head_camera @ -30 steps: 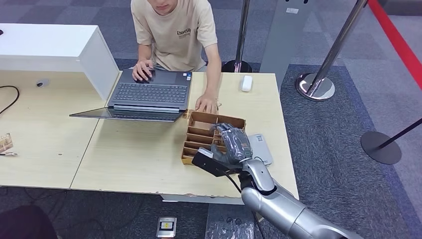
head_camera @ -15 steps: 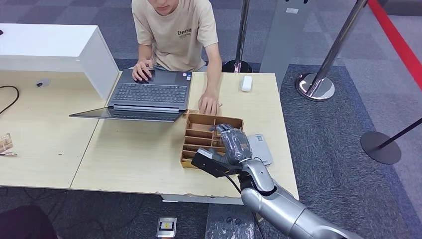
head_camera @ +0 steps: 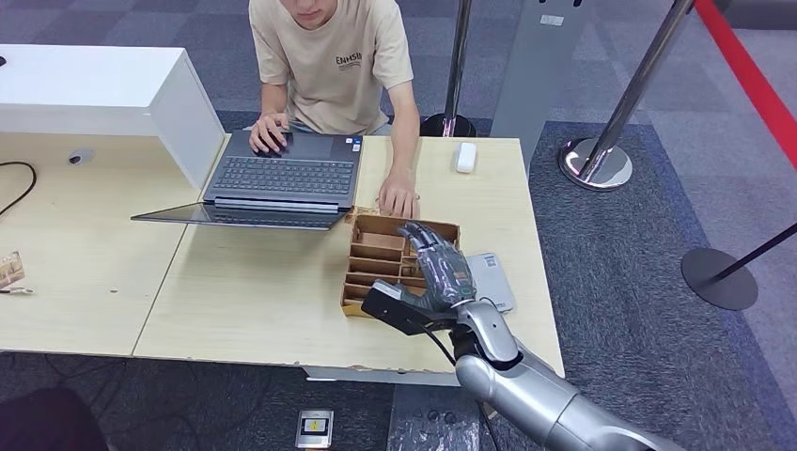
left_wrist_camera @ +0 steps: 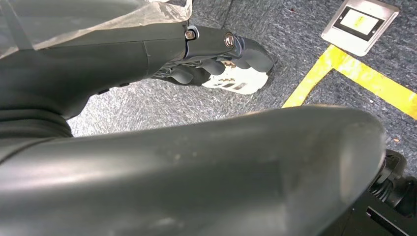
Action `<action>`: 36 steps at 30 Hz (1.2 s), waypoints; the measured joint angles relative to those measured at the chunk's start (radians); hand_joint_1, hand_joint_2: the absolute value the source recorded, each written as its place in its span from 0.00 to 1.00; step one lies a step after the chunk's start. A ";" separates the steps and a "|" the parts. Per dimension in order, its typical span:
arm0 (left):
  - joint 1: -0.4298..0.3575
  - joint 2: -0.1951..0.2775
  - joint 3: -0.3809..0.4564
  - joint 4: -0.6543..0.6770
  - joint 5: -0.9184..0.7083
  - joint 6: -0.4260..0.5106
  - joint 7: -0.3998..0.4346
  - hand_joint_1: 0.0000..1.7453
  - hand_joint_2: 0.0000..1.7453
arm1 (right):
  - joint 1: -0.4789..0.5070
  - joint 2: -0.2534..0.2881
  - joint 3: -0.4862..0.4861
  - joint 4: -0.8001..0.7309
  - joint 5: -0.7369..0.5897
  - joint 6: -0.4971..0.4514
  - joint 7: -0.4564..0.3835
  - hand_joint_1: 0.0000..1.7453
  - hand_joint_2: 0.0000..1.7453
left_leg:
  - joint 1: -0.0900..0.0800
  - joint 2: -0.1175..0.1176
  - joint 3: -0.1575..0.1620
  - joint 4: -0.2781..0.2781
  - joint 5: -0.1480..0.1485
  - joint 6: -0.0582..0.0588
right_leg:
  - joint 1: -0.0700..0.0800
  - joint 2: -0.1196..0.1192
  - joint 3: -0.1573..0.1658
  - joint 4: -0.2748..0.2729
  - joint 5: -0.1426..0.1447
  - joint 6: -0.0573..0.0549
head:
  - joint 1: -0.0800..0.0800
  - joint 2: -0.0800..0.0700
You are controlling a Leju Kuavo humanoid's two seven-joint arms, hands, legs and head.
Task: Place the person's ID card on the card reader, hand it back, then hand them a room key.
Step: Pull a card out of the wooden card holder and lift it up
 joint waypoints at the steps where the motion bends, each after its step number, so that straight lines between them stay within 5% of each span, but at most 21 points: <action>1: 0.000 0.000 0.000 0.000 0.000 0.000 0.000 0.00 0.00 | 0.000 0.000 0.000 0.000 0.000 0.001 0.000 0.25 1.00 | 0.000 0.000 0.000 0.000 0.000 0.000 | 0.000 0.000 0.000 0.000 0.000 0.000 | 0.000 0.000; 36: -0.007 -0.001 0.000 0.000 0.004 -0.022 0.002 0.00 0.00 | -0.021 -0.022 0.000 0.028 0.000 0.070 0.000 0.27 1.00 | 0.000 0.000 0.000 0.000 0.000 0.000 | 0.000 0.000 0.000 0.000 0.000 0.000 | 0.000 0.000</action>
